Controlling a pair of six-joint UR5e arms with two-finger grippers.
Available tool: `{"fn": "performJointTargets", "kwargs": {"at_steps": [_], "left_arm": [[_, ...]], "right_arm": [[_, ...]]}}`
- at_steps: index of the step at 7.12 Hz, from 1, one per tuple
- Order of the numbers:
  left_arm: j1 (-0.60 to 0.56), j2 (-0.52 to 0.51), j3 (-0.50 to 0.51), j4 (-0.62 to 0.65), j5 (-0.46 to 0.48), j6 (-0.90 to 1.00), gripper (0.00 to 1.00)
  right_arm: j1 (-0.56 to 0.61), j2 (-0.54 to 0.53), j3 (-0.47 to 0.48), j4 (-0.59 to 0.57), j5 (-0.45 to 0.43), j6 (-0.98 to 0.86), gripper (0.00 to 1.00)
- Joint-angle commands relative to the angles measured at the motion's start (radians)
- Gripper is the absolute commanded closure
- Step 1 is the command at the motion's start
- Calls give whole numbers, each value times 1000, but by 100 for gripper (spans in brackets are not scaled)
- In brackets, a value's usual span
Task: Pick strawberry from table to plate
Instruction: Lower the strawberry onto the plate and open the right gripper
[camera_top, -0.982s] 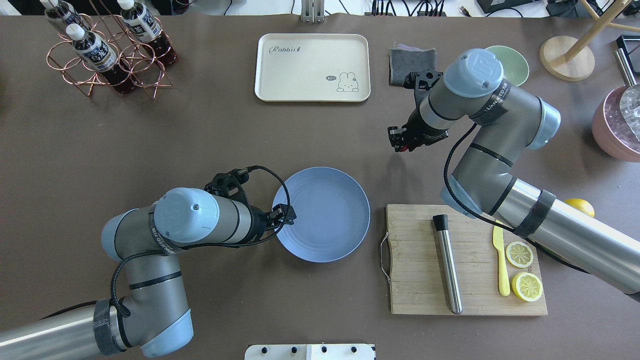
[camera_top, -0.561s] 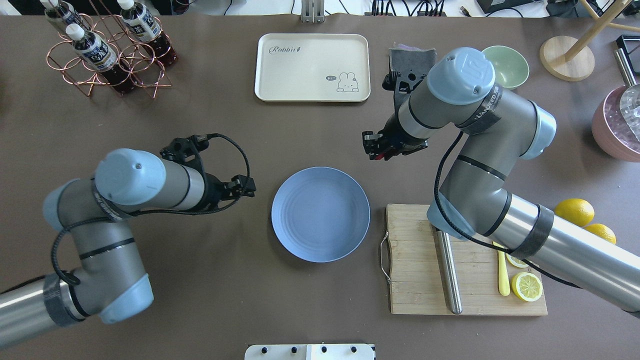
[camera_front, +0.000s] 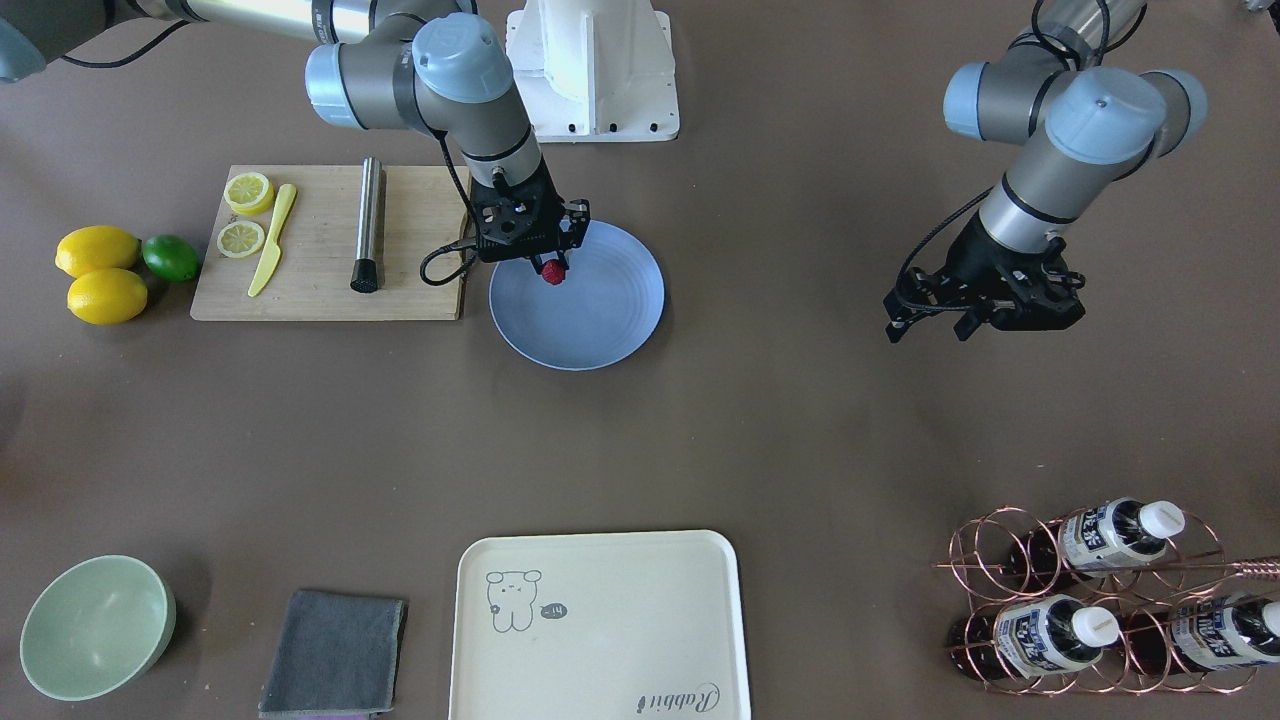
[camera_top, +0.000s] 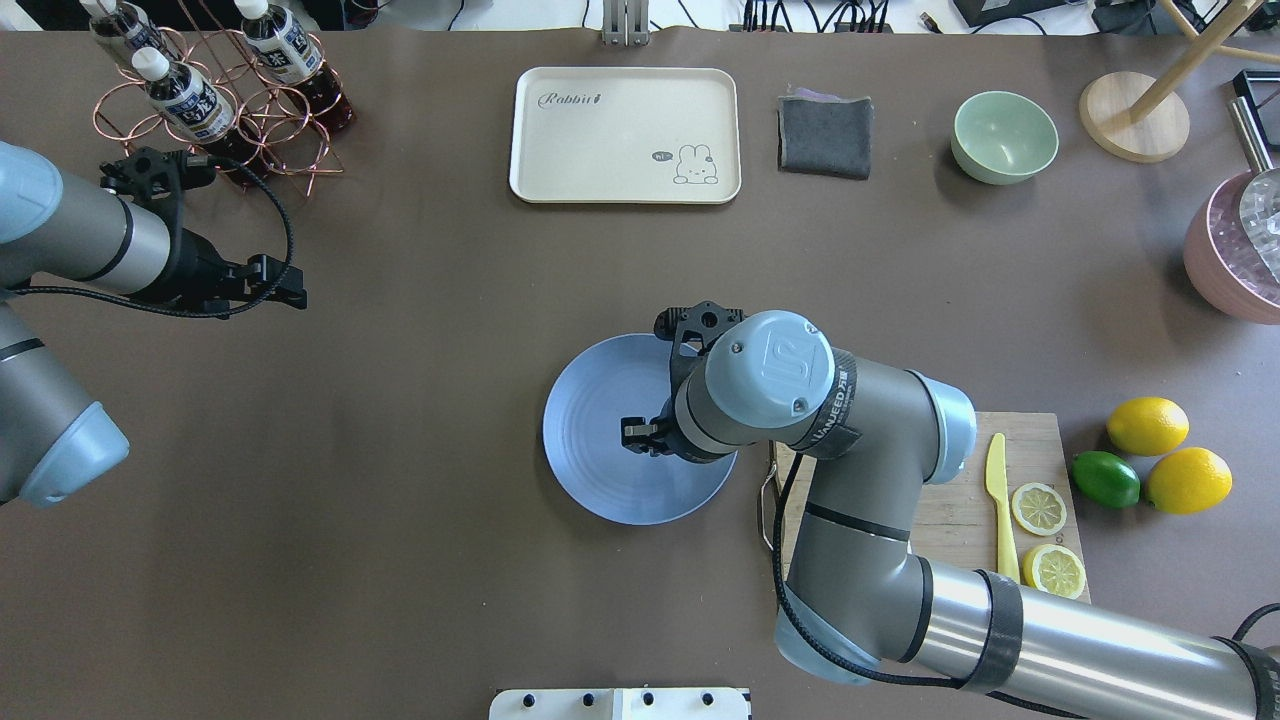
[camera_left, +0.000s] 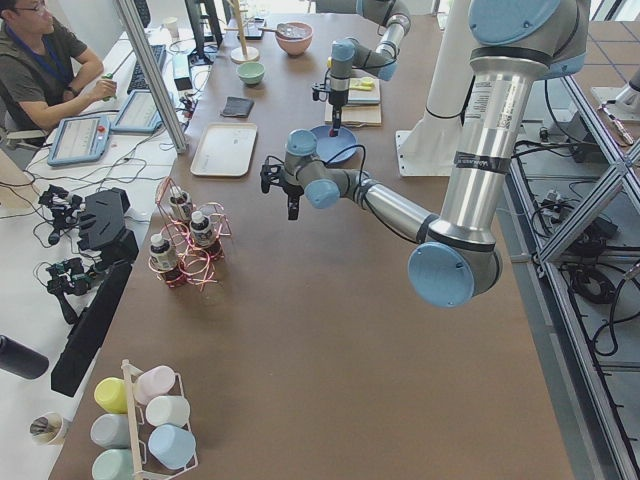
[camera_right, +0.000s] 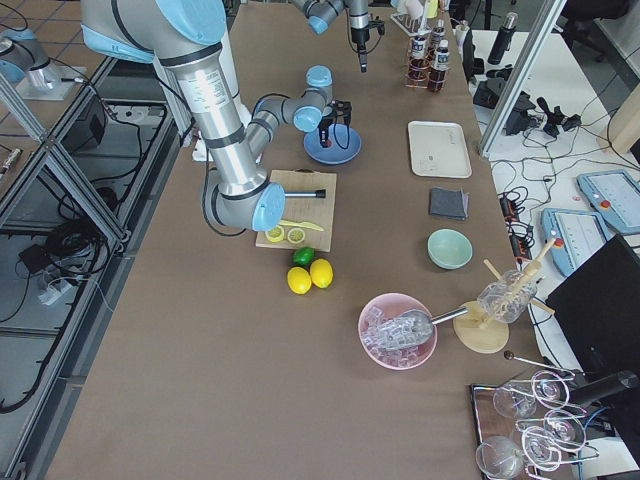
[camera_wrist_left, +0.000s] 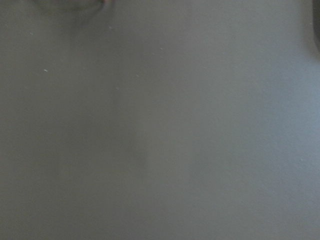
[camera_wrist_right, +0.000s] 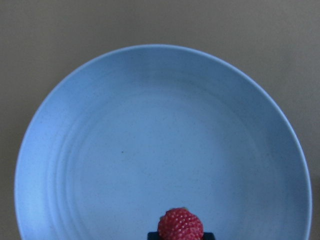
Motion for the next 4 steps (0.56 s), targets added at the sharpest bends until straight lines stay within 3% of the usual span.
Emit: {"fn": "performJointTargets", "kwargs": {"at_steps": [1,4], "left_arm": [[-19,26,1,-6,-15,26,4],[-19,27,2,-6,-15,28,4]], "right_arm": [[-14,19,-39,9,-13,4,100],[6,84,-111,11,-13,-1,100]]}}
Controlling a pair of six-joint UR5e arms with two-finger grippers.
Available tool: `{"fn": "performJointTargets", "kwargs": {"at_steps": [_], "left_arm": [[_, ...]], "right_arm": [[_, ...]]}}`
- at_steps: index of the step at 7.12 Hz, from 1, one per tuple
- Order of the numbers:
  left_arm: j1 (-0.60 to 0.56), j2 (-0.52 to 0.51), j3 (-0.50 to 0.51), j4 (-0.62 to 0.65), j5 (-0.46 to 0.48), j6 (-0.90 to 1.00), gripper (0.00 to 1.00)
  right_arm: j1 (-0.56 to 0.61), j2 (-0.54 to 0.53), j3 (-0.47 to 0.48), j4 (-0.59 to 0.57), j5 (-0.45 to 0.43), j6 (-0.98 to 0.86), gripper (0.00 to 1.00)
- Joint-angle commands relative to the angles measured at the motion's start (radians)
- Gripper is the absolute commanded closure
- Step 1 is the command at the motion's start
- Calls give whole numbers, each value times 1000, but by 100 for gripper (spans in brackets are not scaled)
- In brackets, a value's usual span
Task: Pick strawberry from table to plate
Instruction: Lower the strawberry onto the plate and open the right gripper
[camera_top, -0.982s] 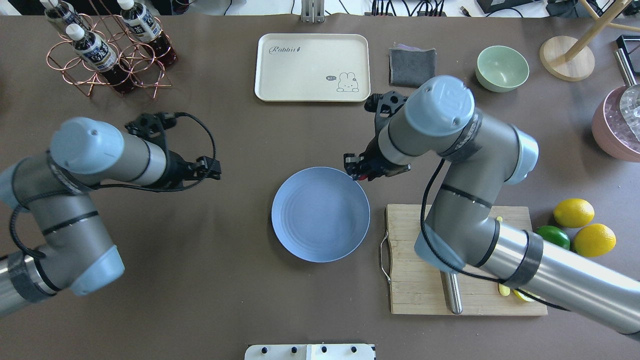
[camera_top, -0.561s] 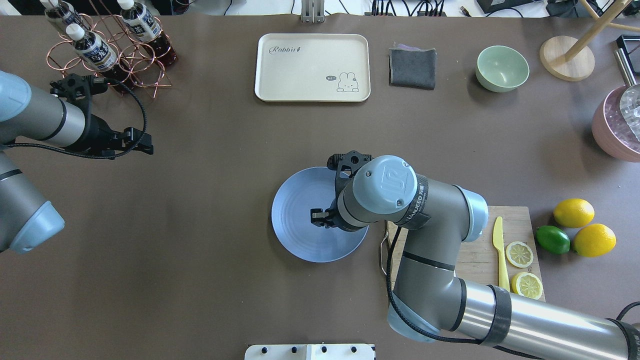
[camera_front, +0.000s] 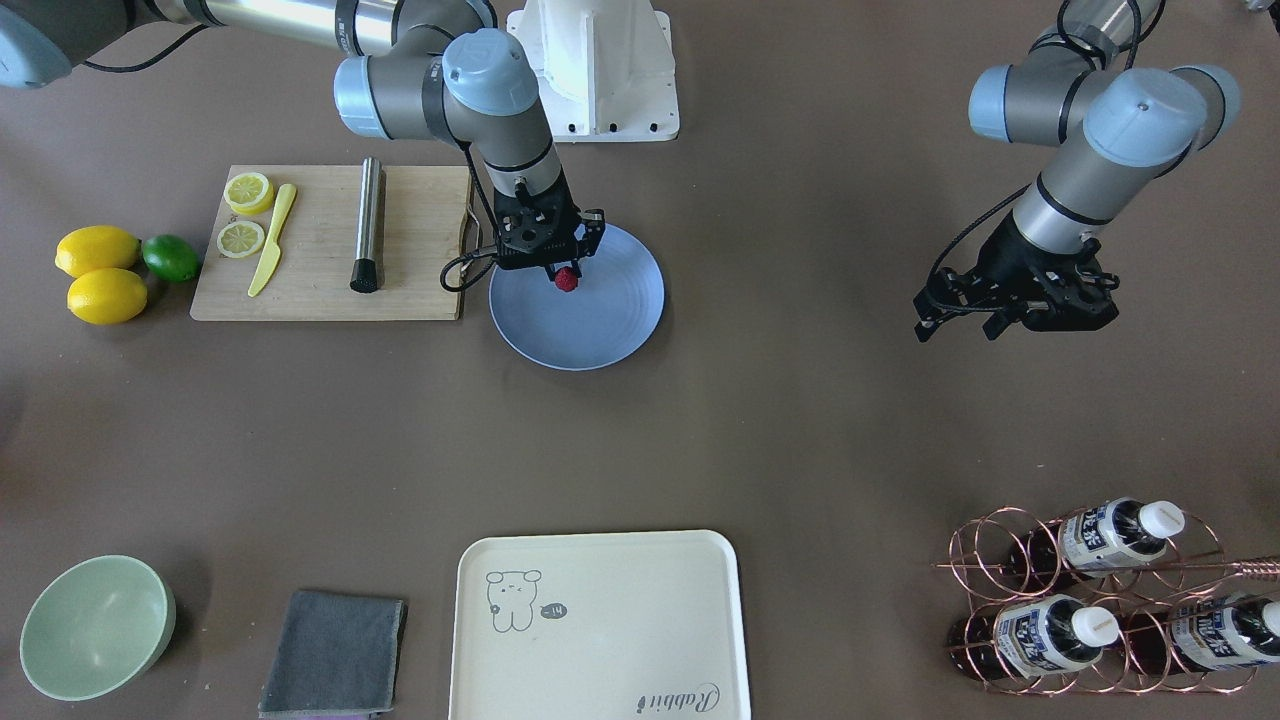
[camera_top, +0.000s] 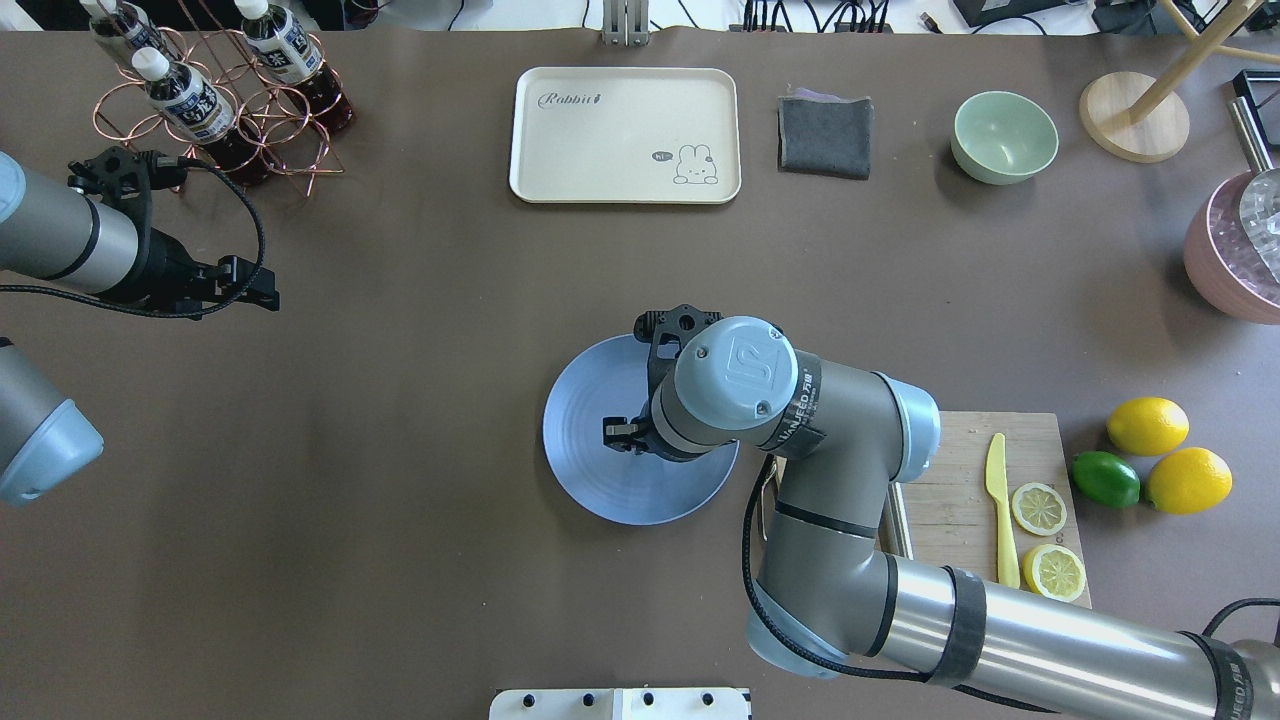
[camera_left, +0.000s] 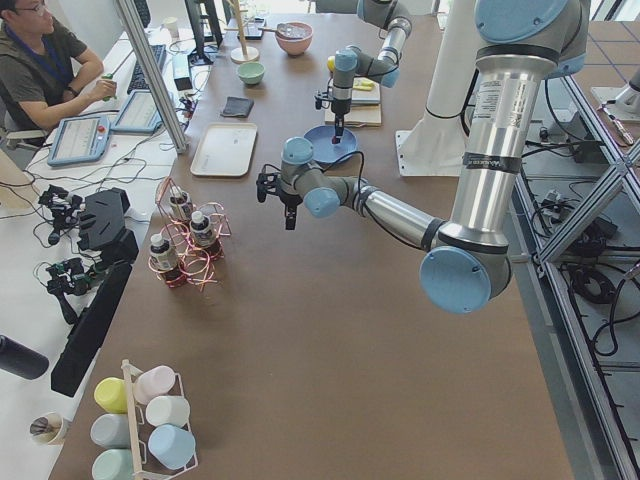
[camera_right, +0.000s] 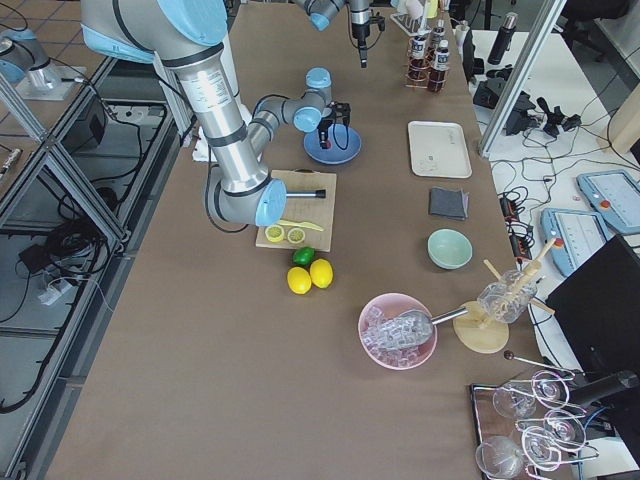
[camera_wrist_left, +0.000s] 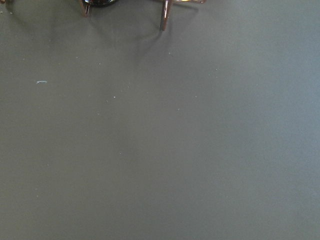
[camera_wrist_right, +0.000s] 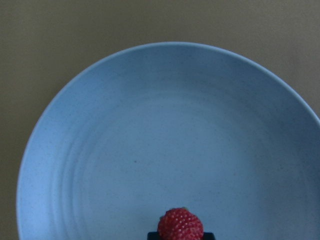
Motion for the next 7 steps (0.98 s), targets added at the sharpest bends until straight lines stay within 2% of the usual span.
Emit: {"fn": "performJointTargets", "kwargs": {"at_steps": [1,2,3,5,6,7], "left_arm": [[0,1,0,0,0,1,4],[0,1,0,0,0,1,4],[0,0,0,0,0,1,4],[-3,0,-6,3,-2,1,4],[-35,-2,-12,9,-17,19,4],[-142,-2,-9,64,-135,163,4]], "right_arm": [[10,30,-43,2,1,-4,100],[10,30,-46,0,1,-5,100],[13,30,-46,2,1,-1,1],[36,32,-28,-1,15,-8,0],[112,21,3,-13,121,-10,0],[254,-38,59,-29,279,-22,0]]}}
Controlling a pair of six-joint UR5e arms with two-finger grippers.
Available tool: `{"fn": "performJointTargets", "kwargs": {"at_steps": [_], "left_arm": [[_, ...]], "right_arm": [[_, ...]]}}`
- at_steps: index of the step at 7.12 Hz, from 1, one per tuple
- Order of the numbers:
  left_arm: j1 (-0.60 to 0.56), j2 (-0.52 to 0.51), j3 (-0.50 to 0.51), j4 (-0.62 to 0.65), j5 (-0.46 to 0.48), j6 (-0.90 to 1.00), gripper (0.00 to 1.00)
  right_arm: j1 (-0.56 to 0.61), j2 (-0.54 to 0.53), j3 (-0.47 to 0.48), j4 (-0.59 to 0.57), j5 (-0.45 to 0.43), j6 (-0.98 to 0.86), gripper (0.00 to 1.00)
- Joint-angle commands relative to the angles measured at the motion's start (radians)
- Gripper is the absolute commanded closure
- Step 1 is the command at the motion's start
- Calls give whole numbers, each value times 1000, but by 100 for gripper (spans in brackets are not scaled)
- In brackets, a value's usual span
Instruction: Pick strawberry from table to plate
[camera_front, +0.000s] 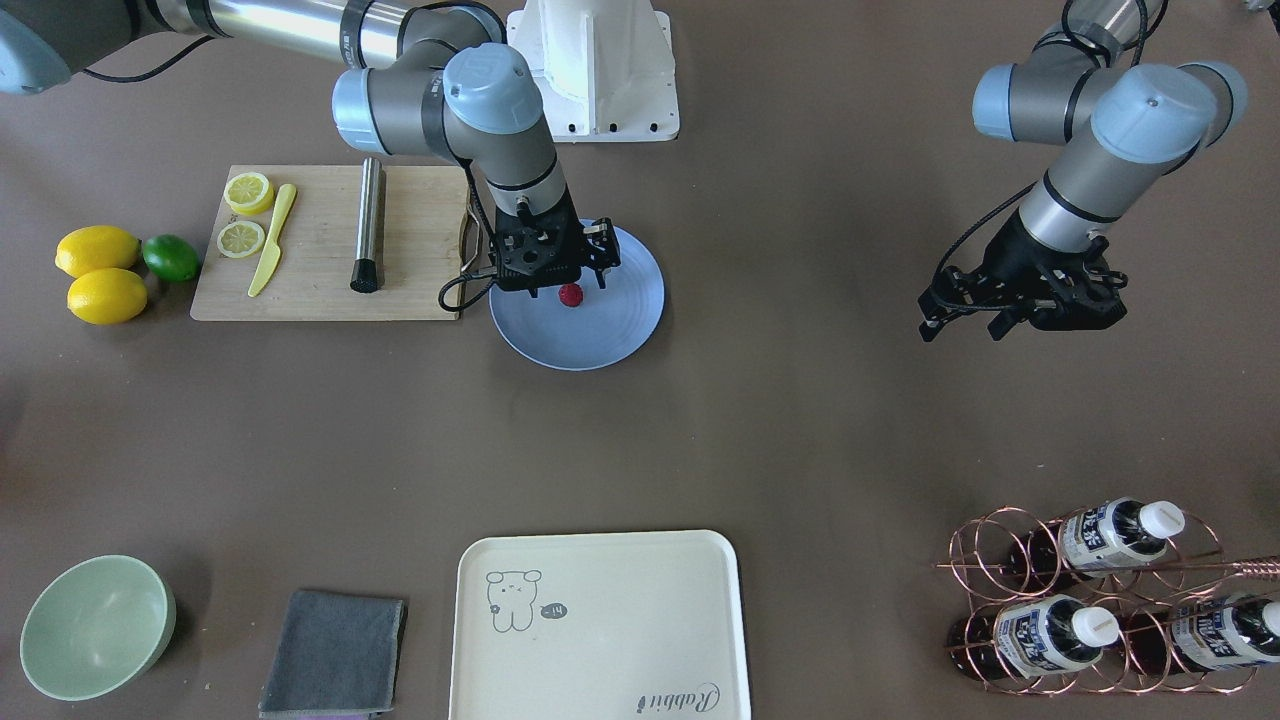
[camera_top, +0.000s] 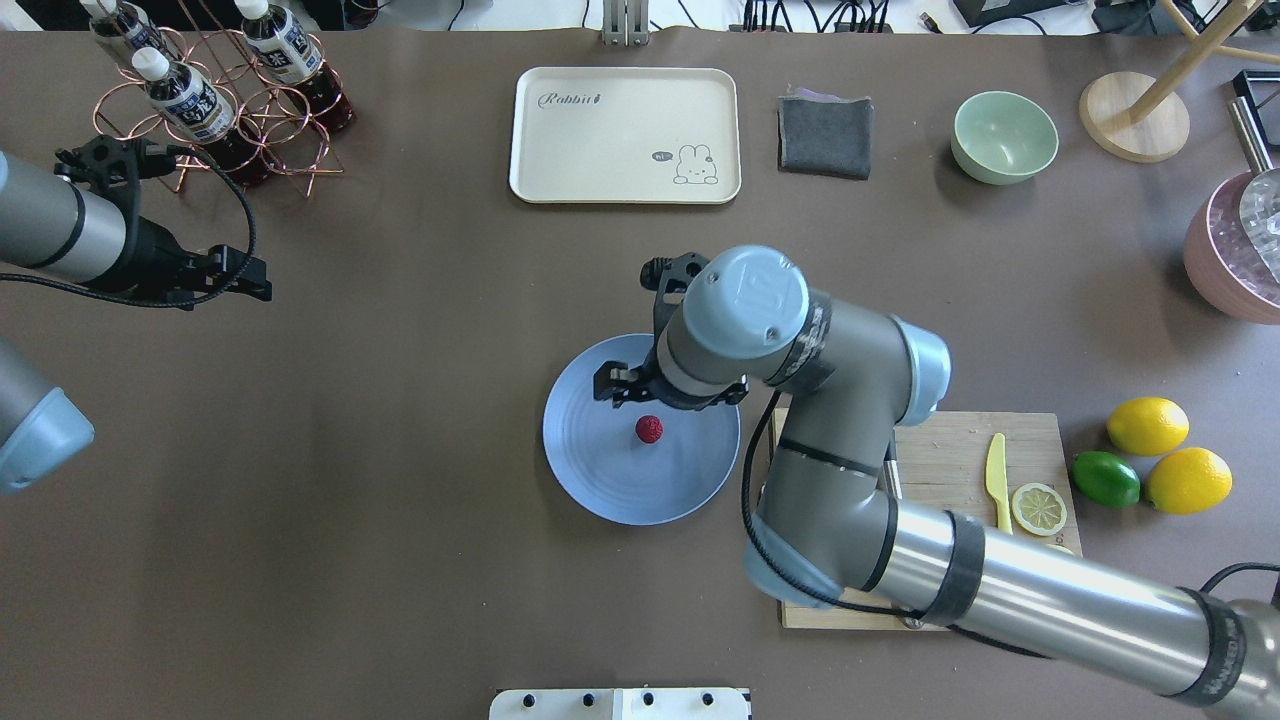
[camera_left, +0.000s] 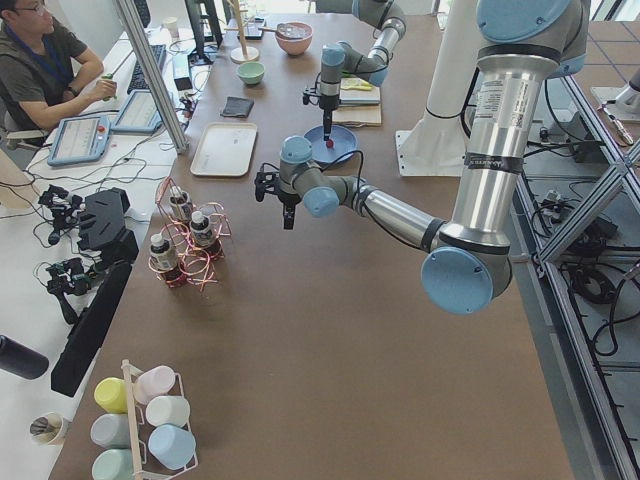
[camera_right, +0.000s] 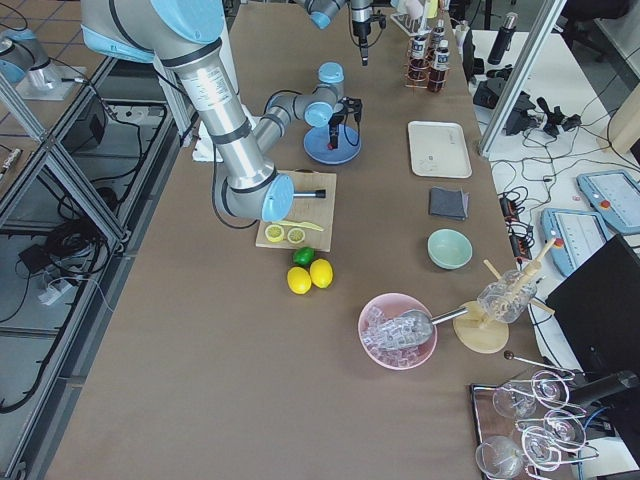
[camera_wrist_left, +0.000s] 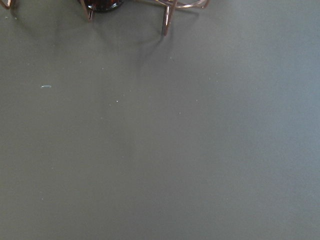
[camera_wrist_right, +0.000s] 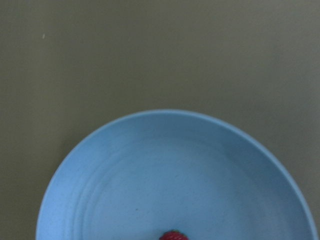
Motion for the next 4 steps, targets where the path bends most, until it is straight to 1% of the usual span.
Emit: {"fn": "performJointTargets", "kwargs": {"at_steps": [1,2,3,4], "left_arm": [[-208,2,-11,149,-166,296,4],[-286,59,-19,204,-173,481,4],[-362,79,0,271,-232,657,4],[-454,79,6,413,-244,862,4]], "right_arm": [[252,-133,124,-35,224,-135,0],[385,-196,145,-106,325,-328,0],[505,-273,151,-159,366,-538,0],[632,-386,160,-191,415,-781,0]]}}
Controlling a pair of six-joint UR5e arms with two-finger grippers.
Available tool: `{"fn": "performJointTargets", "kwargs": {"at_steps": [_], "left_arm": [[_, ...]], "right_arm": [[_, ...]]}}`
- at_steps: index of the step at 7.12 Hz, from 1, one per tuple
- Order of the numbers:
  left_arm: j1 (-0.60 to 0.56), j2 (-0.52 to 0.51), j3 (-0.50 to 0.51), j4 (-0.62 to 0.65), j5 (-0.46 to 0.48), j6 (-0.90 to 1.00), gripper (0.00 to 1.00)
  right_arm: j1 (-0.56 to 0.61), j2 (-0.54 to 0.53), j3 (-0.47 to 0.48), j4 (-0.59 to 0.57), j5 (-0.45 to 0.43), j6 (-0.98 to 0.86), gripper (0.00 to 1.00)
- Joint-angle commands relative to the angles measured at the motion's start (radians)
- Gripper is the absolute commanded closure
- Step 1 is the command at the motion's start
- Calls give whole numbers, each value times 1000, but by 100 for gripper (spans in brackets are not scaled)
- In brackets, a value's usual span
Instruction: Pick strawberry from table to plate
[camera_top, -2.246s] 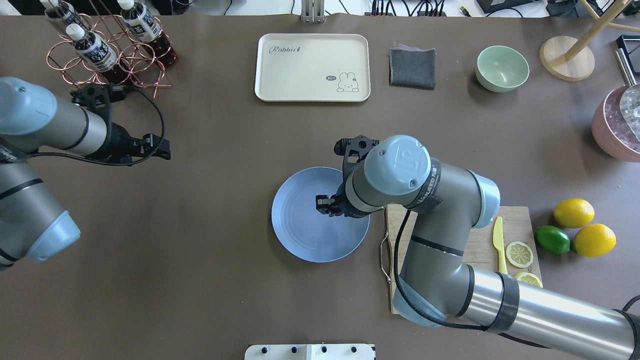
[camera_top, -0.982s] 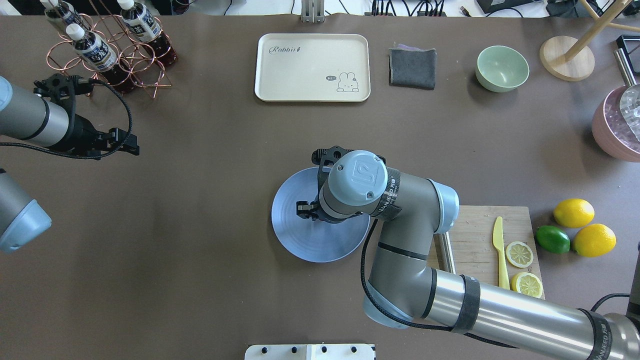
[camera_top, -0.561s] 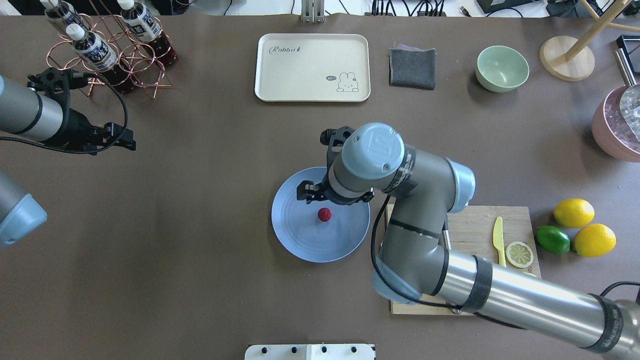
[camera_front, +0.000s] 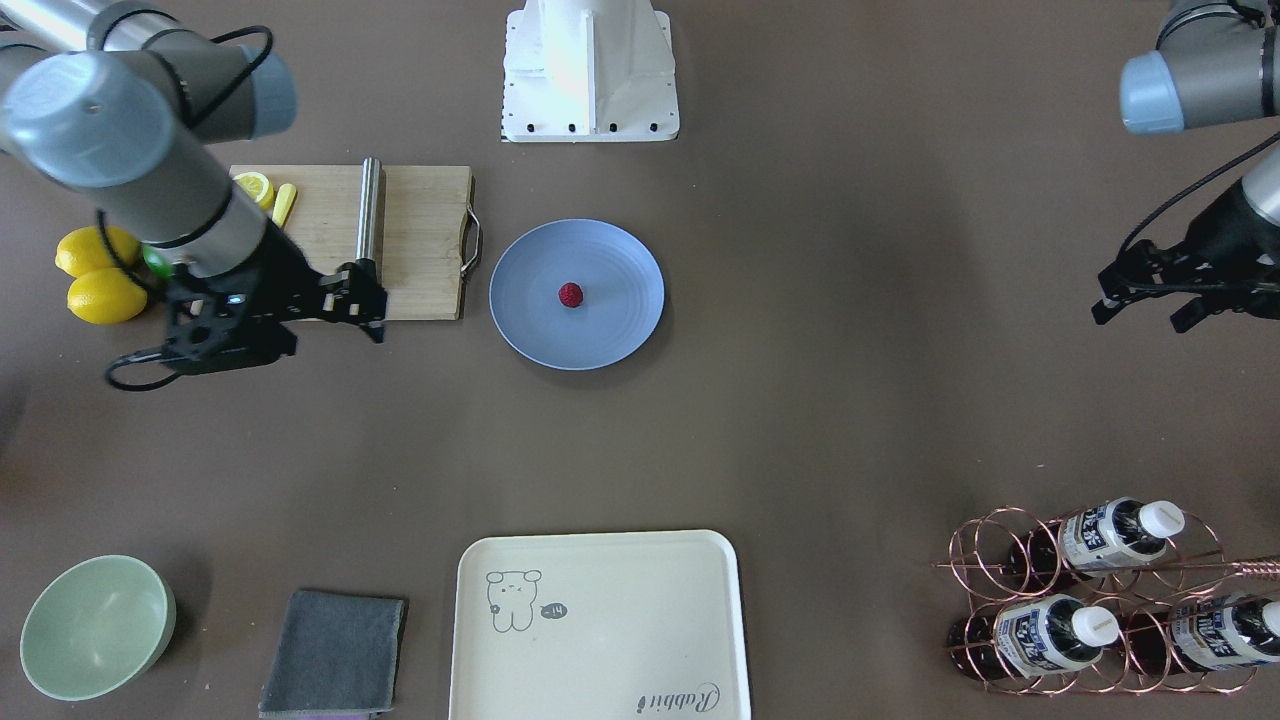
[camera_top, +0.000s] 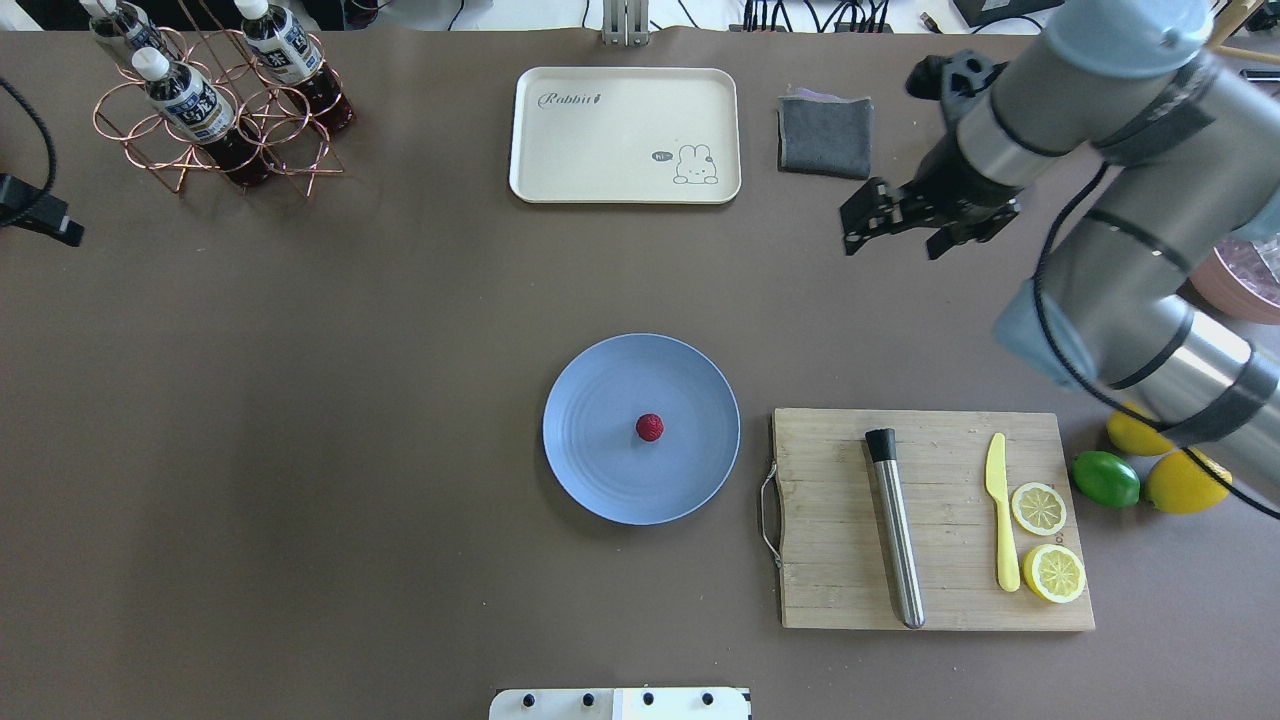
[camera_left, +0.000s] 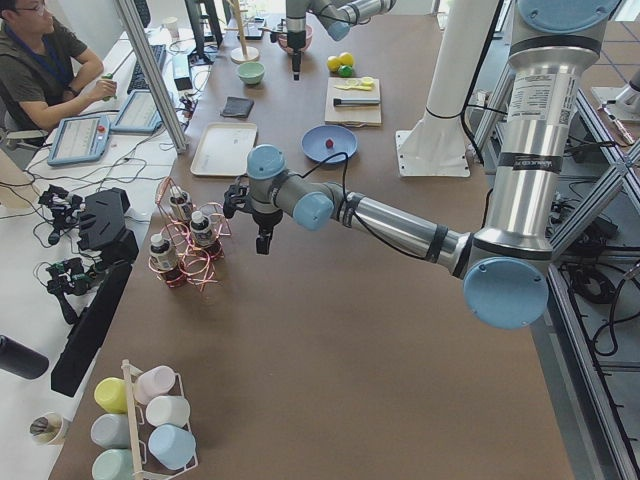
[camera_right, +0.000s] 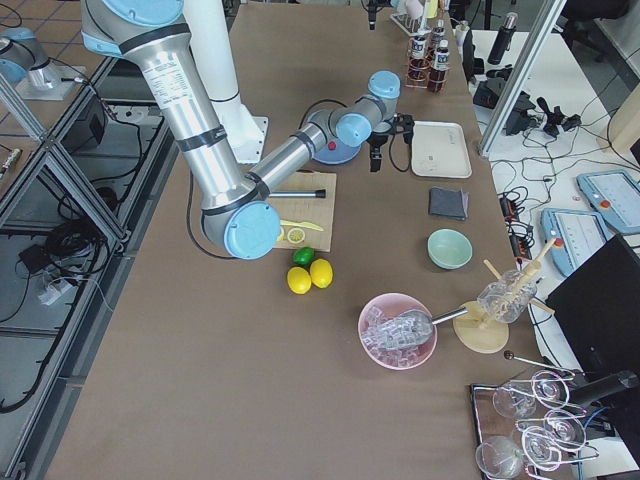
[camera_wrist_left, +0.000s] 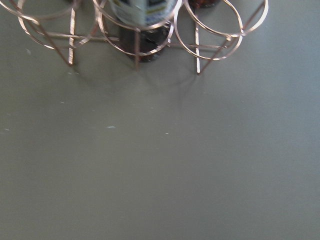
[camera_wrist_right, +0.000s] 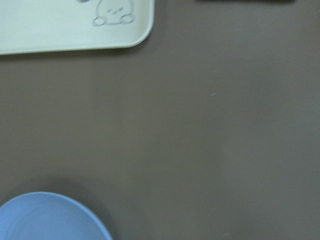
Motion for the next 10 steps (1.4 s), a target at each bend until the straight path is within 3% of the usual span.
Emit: {"fn": "performJointTargets", "kwargs": {"at_steps": [1,2,3,4,8,10], "left_arm": [[-175,0,20,316,-33,433,4],[-235,3,26,411,-21,520,4],[-278,27,70,399,-23,568,4],[-308,32,127,393,-29,627,3],[-368,32,163,317,-10,596,2],[-368,90,155,280,-12,594,2]], "right_arm": [[302,-229,16,-94,114,-542,0],[431,-303,-1,-189,112,-836,0],[536,-308,-24,-351,60,-1058,0],[590,-310,-37,-430,-1,-1172,0],[653,-331,-99,-444,-20,-1190,0],[653,-333,-103,-444,-19,-1190,0]]}}
